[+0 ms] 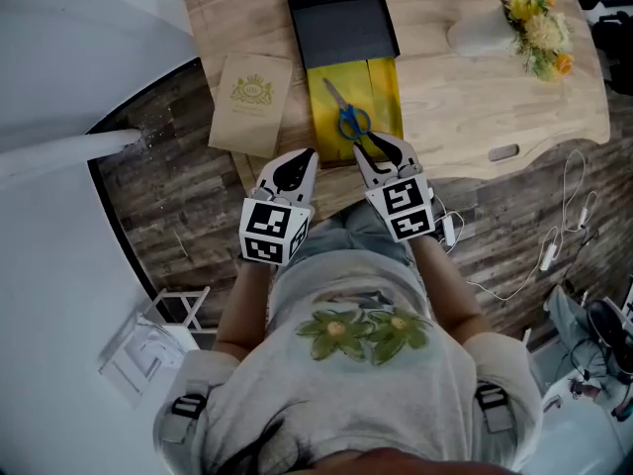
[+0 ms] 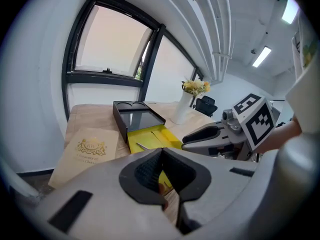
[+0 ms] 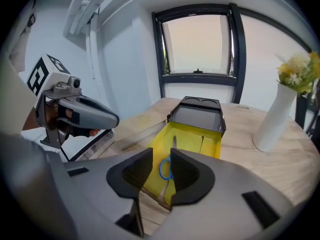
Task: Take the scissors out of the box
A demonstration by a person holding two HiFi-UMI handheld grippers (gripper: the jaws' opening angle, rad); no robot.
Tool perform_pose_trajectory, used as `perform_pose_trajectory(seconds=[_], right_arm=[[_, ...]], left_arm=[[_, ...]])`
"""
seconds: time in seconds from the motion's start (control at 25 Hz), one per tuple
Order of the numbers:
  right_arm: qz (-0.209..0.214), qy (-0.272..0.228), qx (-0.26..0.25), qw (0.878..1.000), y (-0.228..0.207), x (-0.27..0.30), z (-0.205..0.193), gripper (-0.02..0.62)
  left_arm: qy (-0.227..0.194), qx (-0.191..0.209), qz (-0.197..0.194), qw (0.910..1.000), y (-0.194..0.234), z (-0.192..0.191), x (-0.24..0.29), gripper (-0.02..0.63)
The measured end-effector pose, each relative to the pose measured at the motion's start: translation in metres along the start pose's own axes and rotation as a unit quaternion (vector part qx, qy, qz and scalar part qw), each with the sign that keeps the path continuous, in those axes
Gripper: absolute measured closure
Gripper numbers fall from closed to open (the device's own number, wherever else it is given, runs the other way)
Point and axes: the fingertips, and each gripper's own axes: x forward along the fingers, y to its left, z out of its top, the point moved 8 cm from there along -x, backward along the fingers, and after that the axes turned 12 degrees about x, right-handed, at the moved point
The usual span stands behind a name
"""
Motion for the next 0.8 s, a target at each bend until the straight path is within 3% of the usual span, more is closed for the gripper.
perform_pose_trajectory(seconds=[0.8], right_arm=[[-0.018, 0.078, 0.004, 0.997, -0.02, 0.054, -0.013, 0.495]], left_arm=[[0.022, -0.015, 0.003, 0.9996, 0.012, -0.016, 0.027, 0.598]])
